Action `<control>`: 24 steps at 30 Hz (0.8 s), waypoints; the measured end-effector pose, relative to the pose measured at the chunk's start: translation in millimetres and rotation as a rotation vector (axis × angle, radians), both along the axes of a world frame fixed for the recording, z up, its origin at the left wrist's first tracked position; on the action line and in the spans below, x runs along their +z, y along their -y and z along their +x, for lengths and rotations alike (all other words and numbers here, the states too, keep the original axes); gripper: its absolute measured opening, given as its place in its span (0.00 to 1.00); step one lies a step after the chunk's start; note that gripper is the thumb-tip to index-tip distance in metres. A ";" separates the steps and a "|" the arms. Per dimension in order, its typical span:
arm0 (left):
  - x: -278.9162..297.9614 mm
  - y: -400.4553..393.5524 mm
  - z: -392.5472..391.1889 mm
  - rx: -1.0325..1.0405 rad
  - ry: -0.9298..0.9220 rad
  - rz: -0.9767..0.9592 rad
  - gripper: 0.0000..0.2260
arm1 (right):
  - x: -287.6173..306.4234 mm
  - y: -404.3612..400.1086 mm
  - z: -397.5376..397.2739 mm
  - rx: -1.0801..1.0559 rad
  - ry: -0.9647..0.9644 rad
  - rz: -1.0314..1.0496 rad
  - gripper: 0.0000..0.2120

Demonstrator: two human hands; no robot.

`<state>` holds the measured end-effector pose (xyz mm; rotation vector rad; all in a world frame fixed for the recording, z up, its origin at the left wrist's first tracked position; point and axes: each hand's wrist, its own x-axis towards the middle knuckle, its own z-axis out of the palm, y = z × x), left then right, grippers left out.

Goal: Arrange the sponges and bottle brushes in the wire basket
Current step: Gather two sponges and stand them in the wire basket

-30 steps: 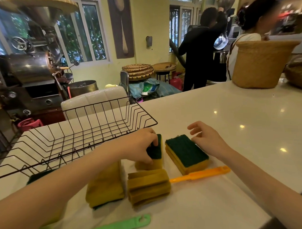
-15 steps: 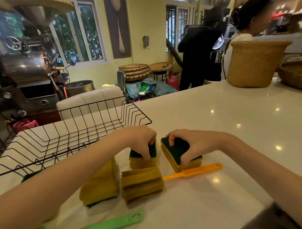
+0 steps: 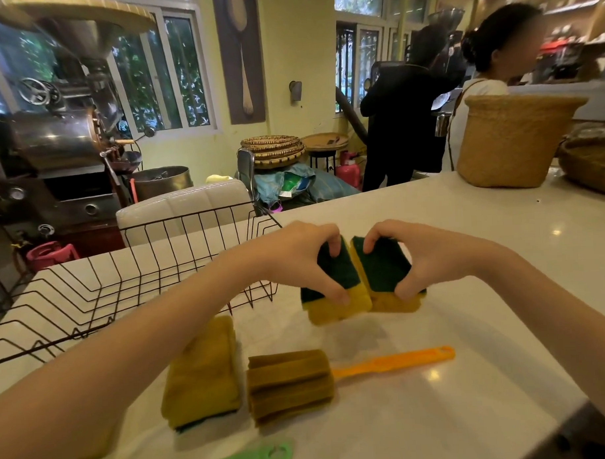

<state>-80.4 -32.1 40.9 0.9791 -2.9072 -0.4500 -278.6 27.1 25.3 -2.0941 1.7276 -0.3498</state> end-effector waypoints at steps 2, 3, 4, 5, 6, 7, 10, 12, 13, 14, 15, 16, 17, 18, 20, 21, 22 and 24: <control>12.4 3.5 5.9 0.005 -0.060 0.003 0.23 | 13.9 2.9 0.8 0.005 0.026 -0.050 0.27; 18.5 5.8 9.9 0.013 -0.091 0.012 0.22 | 21.1 4.9 2.5 0.010 0.045 -0.072 0.27; 24.9 8.2 14.9 0.025 -0.124 0.021 0.21 | 27.9 7.6 4.7 0.017 0.062 -0.091 0.27; 30.9 11.2 20.8 0.040 -0.156 0.024 0.20 | 34.4 11.4 7.8 0.028 0.078 -0.109 0.27; 36.6 14.8 27.1 0.055 -0.181 0.018 0.20 | 40.4 16.3 11.9 0.037 0.093 -0.123 0.27; 41.3 19.3 34.0 0.073 -0.200 0.004 0.20 | 45.4 22.2 16.8 0.043 0.102 -0.132 0.27; 48.0 35.8 57.3 0.152 -0.223 -0.021 0.20 | 55.3 45.6 34.0 0.049 0.069 -0.163 0.27; 46.2 49.4 73.4 0.201 -0.197 -0.032 0.21 | 58.2 64.2 46.9 0.067 0.042 -0.185 0.29; 43.9 56.4 81.1 0.224 -0.179 -0.040 0.22 | 58.9 73.9 53.8 0.085 0.034 -0.194 0.29; 40.8 63.7 88.6 0.246 -0.164 -0.054 0.23 | 59.0 84.0 61.1 0.104 0.025 -0.202 0.29; 37.2 71.3 95.8 0.264 -0.150 -0.074 0.24 | 58.9 94.9 68.3 0.124 0.018 -0.209 0.30; 33.0 79.1 102.5 0.281 -0.132 -0.099 0.24 | 58.1 106.0 75.6 0.140 0.014 -0.214 0.30; 28.4 87.3 108.8 0.297 -0.112 -0.116 0.25 | 56.9 117.3 82.8 0.154 0.014 -0.215 0.30; 23.2 95.4 114.8 0.317 -0.095 -0.118 0.25 | 55.4 128.6 89.8 0.168 0.019 -0.210 0.30; 11.3 109.8 124.9 0.368 -0.063 -0.070 0.26 | 50.3 150.0 103.2 0.197 0.021 -0.185 0.30; 4.5 116.2 128.6 0.390 -0.046 -0.043 0.26 | 46.7 160.2 109.2 0.213 0.008 -0.169 0.31; -2.9 122.5 131.7 0.408 -0.027 -0.023 0.26 | 42.7 169.6 114.8 0.230 -0.008 -0.154 0.31; -17.8 135.1 136.4 0.423 0.005 -0.007 0.26 | 33.4 186.0 124.8 0.256 -0.030 -0.121 0.31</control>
